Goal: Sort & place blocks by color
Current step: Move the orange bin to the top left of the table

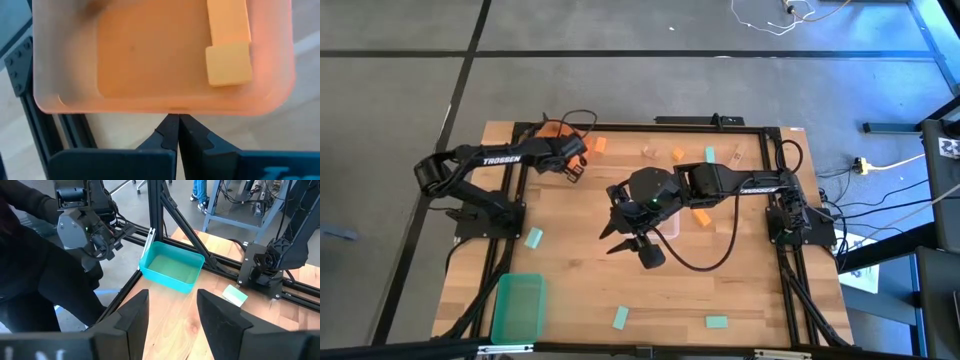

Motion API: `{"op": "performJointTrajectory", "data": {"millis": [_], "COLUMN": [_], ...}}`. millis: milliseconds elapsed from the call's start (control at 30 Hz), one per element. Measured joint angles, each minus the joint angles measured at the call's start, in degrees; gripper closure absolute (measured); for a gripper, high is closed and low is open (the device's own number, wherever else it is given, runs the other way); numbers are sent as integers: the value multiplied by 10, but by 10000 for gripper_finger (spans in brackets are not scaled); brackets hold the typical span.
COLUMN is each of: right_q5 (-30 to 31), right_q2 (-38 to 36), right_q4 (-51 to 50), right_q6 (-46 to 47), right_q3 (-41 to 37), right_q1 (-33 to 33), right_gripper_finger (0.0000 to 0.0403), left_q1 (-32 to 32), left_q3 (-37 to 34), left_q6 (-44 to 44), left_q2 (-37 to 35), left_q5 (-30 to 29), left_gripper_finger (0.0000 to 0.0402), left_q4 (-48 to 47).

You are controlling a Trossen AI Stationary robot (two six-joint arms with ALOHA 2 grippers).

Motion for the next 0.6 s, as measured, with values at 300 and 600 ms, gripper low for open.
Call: {"op": "performJointTrajectory", "data": {"millis": [300, 600], "right_q5": [0, 52], "right_q2": [0, 0], "right_q4": [0, -10], "right_q6": [-1, 4], "right_q3": [0, 0], "right_q1": [0, 0], "right_gripper_finger": [234, 234], "left_q1": [32, 38], "left_q3": [0, 0], "left_q6": [35, 55], "left_q2": [0, -8], "left_q5": [0, -15], "left_gripper_finger": [401, 401], "left_q4": [69, 65]}}
